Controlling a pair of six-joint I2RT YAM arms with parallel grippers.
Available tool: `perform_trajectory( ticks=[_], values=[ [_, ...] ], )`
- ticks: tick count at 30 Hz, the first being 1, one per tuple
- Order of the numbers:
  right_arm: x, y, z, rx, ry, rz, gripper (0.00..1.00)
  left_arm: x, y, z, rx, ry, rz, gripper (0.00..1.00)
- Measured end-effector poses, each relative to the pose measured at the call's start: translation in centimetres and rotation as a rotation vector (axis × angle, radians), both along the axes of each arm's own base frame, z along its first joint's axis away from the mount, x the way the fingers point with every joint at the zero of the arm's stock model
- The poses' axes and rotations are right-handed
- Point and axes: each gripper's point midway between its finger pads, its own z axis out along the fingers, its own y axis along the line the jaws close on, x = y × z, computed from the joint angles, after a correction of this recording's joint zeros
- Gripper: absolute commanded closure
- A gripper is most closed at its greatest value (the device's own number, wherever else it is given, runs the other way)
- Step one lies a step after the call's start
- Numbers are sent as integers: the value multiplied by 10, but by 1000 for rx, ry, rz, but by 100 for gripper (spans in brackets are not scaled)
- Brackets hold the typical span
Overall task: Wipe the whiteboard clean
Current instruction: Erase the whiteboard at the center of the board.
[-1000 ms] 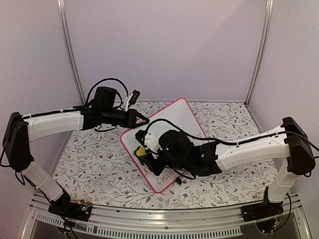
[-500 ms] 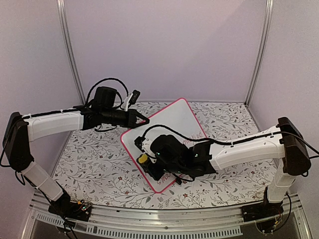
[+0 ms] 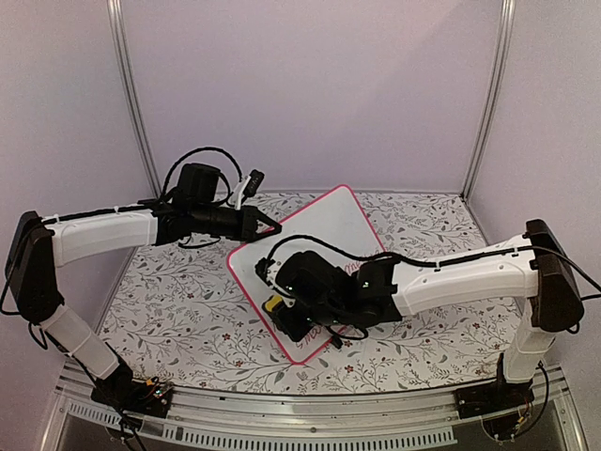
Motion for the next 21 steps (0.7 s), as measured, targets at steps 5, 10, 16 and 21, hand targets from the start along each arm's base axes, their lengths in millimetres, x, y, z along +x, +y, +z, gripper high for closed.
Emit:
perform_trajectory(
  ticks=[5, 10, 16, 21],
  values=[
    [-1, 2, 13, -5, 25, -19, 72, 0, 0, 0, 0, 0, 0, 100],
    [1, 11, 28, 4, 56, -47, 72, 0, 0, 0, 0, 0, 0, 100],
    [-3, 10, 19, -33, 110, -66, 72, 0, 0, 0, 0, 0, 0, 100],
    [-6, 11, 2, -87, 151, -71, 72, 0, 0, 0, 0, 0, 1, 100]
  ],
)
